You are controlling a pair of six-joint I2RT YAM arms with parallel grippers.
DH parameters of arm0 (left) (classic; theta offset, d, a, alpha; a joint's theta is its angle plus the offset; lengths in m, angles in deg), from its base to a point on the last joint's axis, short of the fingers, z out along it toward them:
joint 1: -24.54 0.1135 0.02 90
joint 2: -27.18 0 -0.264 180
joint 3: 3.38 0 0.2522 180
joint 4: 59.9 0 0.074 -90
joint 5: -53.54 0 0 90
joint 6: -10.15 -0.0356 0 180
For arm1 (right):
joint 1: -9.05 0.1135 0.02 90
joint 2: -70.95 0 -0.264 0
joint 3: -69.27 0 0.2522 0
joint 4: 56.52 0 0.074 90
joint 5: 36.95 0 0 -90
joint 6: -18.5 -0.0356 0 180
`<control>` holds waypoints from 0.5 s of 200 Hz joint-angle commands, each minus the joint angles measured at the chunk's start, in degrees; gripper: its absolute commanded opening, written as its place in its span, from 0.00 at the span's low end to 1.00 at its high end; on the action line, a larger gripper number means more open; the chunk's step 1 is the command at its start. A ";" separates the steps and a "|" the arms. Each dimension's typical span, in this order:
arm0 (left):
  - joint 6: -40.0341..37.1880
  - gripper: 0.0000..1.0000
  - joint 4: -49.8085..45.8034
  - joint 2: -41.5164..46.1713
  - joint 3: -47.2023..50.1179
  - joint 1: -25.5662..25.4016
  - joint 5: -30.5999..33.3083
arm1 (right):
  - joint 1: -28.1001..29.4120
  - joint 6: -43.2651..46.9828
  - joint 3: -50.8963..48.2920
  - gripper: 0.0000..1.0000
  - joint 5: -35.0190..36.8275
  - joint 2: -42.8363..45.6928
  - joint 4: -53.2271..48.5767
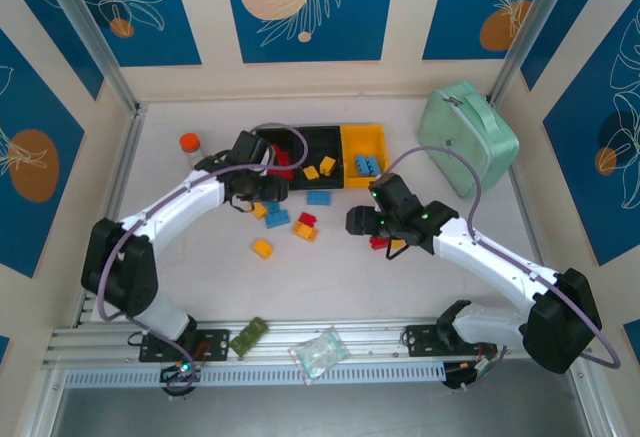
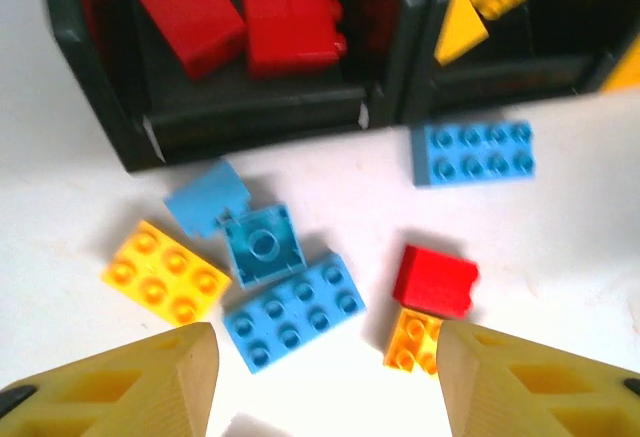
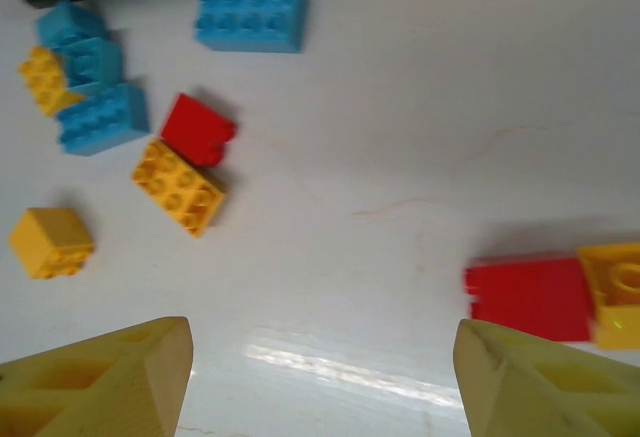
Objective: Sort the legos into containers by color
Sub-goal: Pick up the lego from the center of the table.
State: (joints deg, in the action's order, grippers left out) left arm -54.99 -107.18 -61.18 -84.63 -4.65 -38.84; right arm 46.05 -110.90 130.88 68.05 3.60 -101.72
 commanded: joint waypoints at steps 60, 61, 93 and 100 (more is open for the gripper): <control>8.22 0.62 13.14 15.26 21.05 -4.44 -10.17 | -6.06 4.95 1.37 0.72 0.74 -7.60 -5.11; 8.34 0.62 13.31 15.34 21.24 -4.50 -10.18 | -6.06 5.08 1.41 0.72 0.80 -7.74 -5.07; 10.50 0.63 14.57 18.59 25.30 -5.45 -9.32 | -8.18 8.91 3.06 0.74 0.55 -12.70 -3.68; 10.88 0.63 14.64 19.13 25.80 -5.51 -9.07 | -8.62 9.69 3.40 0.74 0.40 -13.69 -3.33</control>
State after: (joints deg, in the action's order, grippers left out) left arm -46.90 -95.49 -44.59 -60.48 -9.53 -47.01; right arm 38.72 -105.41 131.71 69.14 -7.61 -105.94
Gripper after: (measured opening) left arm 0.631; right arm 0.741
